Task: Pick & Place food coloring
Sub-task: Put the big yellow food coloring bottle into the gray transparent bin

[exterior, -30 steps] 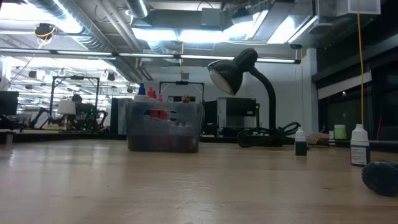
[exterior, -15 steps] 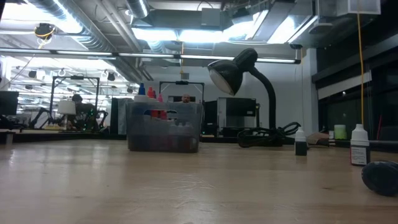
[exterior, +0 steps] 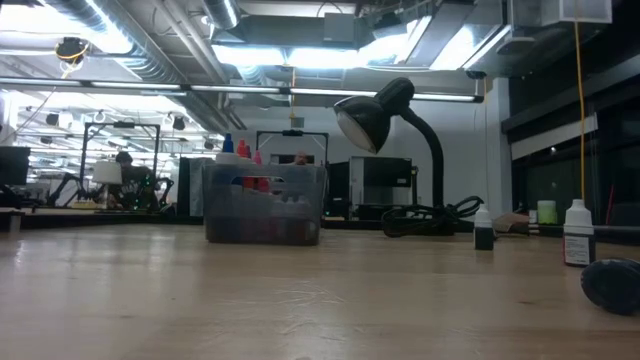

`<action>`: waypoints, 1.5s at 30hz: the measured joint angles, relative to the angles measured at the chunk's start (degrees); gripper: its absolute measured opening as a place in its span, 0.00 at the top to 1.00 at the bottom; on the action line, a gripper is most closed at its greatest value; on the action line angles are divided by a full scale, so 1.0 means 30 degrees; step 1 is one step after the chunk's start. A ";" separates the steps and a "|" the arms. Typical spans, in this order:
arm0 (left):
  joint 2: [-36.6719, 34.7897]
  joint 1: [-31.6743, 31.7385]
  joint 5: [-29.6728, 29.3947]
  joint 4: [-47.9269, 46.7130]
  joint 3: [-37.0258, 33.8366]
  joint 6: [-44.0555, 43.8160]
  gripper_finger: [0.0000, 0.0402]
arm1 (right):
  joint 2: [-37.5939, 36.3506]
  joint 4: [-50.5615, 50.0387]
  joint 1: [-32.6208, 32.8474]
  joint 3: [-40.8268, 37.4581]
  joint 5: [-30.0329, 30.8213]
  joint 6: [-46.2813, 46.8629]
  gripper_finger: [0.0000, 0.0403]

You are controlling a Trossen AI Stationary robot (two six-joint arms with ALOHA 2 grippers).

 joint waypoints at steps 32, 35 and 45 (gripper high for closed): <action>-0.0327 -0.0154 -0.1479 -0.2494 0.0007 -0.0993 0.56 | 0.0000 0.2326 -0.2884 0.0178 -0.0974 -0.3034 0.74; -0.0327 -0.0125 -0.1292 -0.2495 0.0007 -0.1004 0.63 | 0.0000 0.2286 -0.2884 0.0178 -0.0961 -0.3025 0.74; -0.0327 -0.0125 -0.1284 -0.2350 0.0007 -0.1026 0.71 | 0.0000 0.2268 -0.2883 0.0178 -0.0915 -0.3508 0.73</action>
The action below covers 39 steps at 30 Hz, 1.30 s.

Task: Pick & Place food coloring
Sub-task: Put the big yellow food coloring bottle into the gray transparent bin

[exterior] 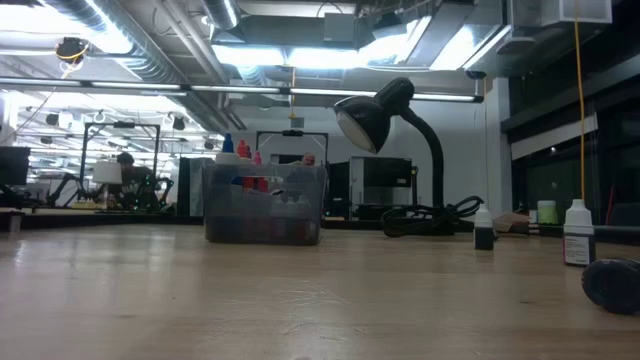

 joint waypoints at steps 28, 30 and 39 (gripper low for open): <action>-0.1306 0.4177 -0.0744 -0.2195 -0.0075 0.0840 0.71 | -0.2477 -1.1240 0.1699 -0.0007 0.3092 0.6580 0.15; -0.1311 0.4892 -0.0782 -0.2174 -0.0450 0.0754 0.71 | -0.2477 -1.1874 0.1696 -0.0007 0.3333 0.6542 0.15; -0.1275 0.6988 0.0488 0.1425 -0.3372 0.1457 0.71 | -0.2484 -1.3210 0.1557 -0.0459 0.4906 0.6125 0.15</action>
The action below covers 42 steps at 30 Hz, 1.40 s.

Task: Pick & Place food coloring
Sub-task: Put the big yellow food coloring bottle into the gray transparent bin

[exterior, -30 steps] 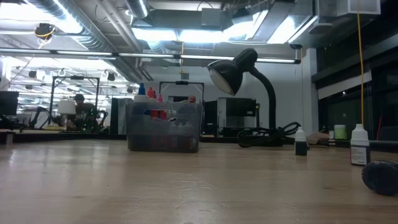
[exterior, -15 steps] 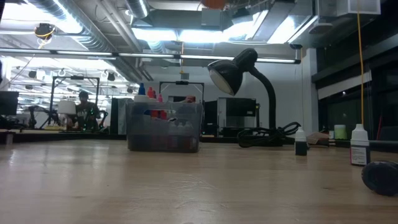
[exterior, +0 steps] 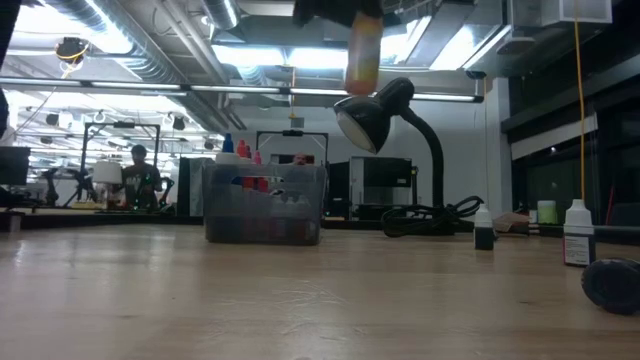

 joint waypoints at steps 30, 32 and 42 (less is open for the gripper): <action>-0.5610 0.0239 -0.1468 0.5035 -1.1144 -0.1071 0.71 | 0.0007 0.2967 -0.1755 0.0000 0.0078 0.0483 0.15; -0.5603 0.0239 -0.1628 0.5076 -1.1472 -0.1071 0.71 | 0.0010 0.2967 -0.1755 0.0000 0.0078 0.0483 0.15; -0.5472 0.0422 -0.0822 0.5804 -1.2321 0.0284 0.71 | 0.0015 0.2960 -0.1755 0.0000 0.0063 0.0483 0.15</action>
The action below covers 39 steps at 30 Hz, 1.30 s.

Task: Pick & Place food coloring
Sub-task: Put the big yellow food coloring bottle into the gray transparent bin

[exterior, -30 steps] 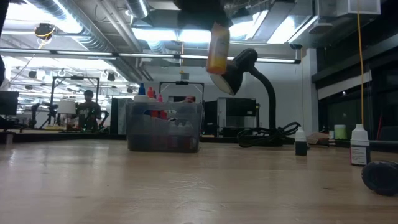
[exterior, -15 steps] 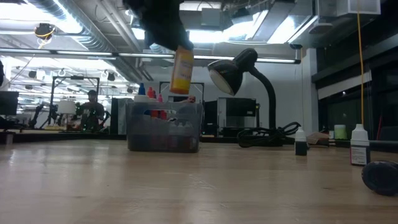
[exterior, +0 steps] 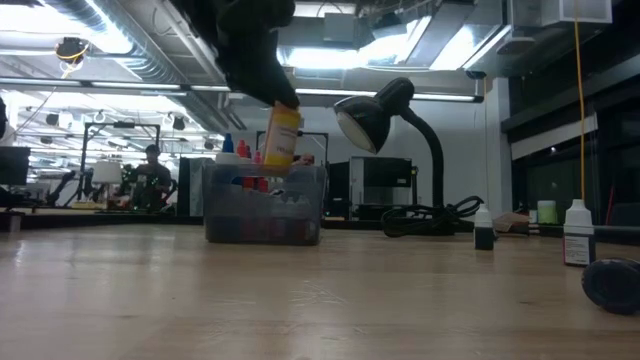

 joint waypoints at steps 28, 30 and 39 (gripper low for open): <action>0.0157 -0.1389 -0.8011 -0.1355 0.0008 -1.3880 0.71 | 0.0000 -0.0146 -0.1124 0.0000 0.0510 -0.0605 0.15; 0.0403 -0.1617 -0.8361 -0.1449 0.0018 -1.4651 0.71 | 0.0000 -0.0146 -0.1340 0.0000 0.0515 -0.0665 0.15; 0.2595 -0.2190 -0.9467 -0.4622 0.1945 -1.7505 0.71 | 0.0007 0.0022 -0.1661 -0.0007 0.0510 -0.1124 0.15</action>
